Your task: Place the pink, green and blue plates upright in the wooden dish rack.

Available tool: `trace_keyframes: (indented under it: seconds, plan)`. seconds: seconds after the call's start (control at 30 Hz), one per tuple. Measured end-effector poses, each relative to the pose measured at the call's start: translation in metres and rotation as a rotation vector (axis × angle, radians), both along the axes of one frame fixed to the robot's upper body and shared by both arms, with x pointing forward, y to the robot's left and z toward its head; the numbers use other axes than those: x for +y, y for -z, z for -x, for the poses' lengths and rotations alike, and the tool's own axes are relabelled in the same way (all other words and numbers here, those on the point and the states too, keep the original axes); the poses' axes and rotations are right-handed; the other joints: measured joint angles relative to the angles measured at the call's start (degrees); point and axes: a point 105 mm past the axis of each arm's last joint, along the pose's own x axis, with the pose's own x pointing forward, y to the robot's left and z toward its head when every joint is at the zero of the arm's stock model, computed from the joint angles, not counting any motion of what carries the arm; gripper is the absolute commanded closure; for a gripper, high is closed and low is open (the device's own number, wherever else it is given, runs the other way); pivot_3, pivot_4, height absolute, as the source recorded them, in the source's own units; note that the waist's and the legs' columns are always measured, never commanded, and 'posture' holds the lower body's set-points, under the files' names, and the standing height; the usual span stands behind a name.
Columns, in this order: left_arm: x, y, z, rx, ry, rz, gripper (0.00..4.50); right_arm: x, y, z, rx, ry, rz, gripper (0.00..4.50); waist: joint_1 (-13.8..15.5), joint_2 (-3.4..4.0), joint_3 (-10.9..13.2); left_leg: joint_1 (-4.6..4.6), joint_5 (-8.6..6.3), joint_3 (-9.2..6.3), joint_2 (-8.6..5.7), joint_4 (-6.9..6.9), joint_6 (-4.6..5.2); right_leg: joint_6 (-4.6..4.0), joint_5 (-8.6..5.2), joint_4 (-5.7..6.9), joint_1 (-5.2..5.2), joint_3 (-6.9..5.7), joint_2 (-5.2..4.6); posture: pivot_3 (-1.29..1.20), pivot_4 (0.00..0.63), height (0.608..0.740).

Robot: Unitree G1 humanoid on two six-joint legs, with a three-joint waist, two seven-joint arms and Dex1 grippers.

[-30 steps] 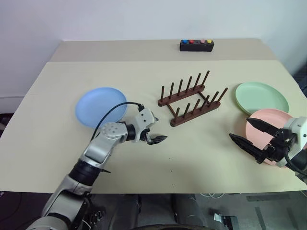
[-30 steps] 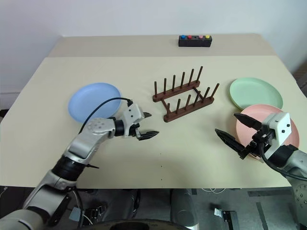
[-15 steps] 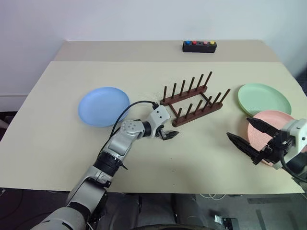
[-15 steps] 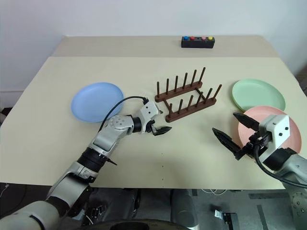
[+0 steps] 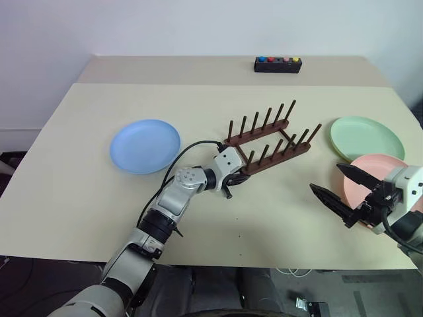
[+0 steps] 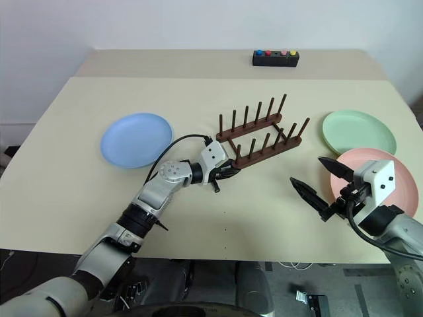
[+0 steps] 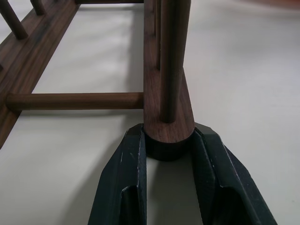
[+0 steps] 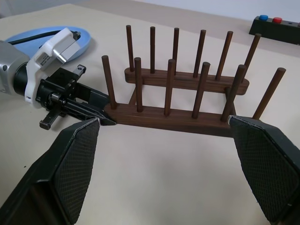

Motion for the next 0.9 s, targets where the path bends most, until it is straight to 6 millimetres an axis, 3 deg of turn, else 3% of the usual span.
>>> trace_keyframes:
  seconds: [0.2,0.47,0.9]
  plan:
    - [0.021,0.0,0.012,-0.072,0.133,-0.011,3.81,-0.005,-0.001,0.005,0.004,0.006,0.002,0.0,-0.7,0.01,0.0,-0.03,0.0,0.01,0.02,-0.16,0.0,-0.01,-0.01,0.0,-0.11,0.01,0.01,0.0,0.15,0.74]
    - [0.048,0.004,0.035,-0.023,0.345,-0.062,3.81,-0.018,-0.003,0.016,0.031,0.012,0.023,0.0,-1.3,0.01,0.0,-0.04,-0.01,0.01,0.02,-0.07,0.02,-0.02,-0.01,0.0,-0.06,0.0,0.0,0.0,0.15,0.74]
    - [0.029,0.006,0.046,-0.013,0.418,-0.042,3.81,-0.019,0.0,0.018,0.047,0.014,0.022,0.0,-1.2,0.01,0.0,-0.05,-0.01,0.0,0.02,-0.07,0.02,-0.01,-0.02,0.0,-0.08,0.0,0.0,0.0,0.15,0.74]
